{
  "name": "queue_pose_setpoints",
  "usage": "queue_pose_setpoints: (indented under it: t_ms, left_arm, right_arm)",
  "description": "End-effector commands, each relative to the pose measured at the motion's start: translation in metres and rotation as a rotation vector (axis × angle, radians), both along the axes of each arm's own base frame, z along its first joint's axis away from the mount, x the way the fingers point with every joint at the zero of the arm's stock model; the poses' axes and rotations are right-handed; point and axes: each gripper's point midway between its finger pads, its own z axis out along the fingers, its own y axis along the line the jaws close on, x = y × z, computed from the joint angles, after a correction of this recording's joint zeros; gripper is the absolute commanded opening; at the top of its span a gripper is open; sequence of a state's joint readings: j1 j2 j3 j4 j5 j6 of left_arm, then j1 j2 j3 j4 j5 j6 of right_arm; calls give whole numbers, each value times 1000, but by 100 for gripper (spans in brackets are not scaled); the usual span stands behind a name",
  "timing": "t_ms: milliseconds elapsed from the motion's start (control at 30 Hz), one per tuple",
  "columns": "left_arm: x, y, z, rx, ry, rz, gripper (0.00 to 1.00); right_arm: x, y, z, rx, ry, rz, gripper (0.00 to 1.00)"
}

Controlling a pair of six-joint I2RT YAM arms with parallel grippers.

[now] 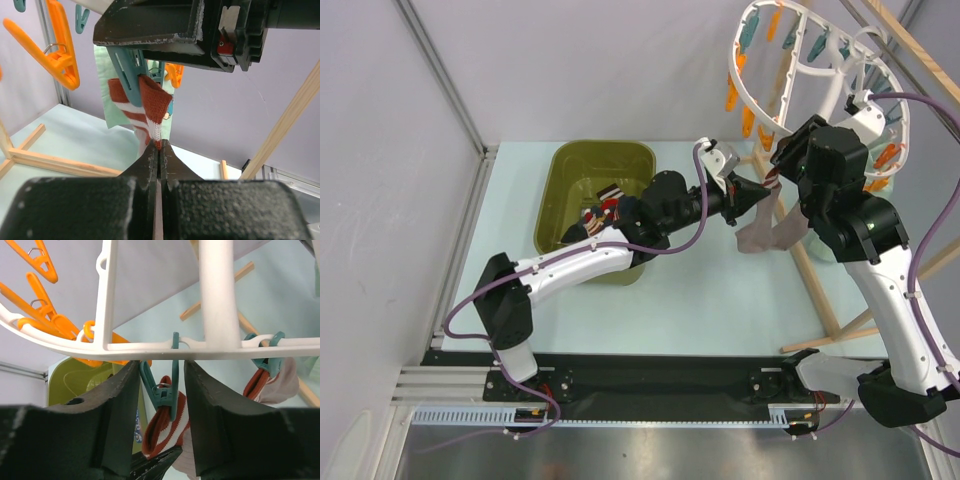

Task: Remove the socks clipped to the hanger
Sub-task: Remove the sock from the hanger, then place the sock in the bin.

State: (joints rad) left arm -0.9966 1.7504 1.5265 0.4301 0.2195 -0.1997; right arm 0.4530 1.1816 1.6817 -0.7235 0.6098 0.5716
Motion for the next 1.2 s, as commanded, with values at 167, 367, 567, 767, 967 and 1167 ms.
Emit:
queue_pose_setpoints:
  t_ms: [167, 367, 567, 767, 967, 1167]
  left_arm:
    - [-13, 12, 33, -49, -57, -6, 0]
    - [-13, 16, 25, -34, -45, 8, 0]
    - [-5, 29, 14, 5, -21, 60, 0]
    - [39, 91, -8, 79, 143, 262, 0]
    - [87, 208, -62, 339, 290, 637, 0]
    - [94, 285, -99, 444, 344, 888, 2]
  right_arm:
    - [1, -6, 8, 17, -45, -19, 9]
    - [3, -3, 5, 23, -45, -11, 0]
    - [4, -2, 5, 28, -50, -6, 0]
    - [1, -4, 9, 42, -71, 6, 0]
    - [2, 0, 13, 47, -91, 27, 0]
    - [3, 4, 15, 68, -100, 46, 0]
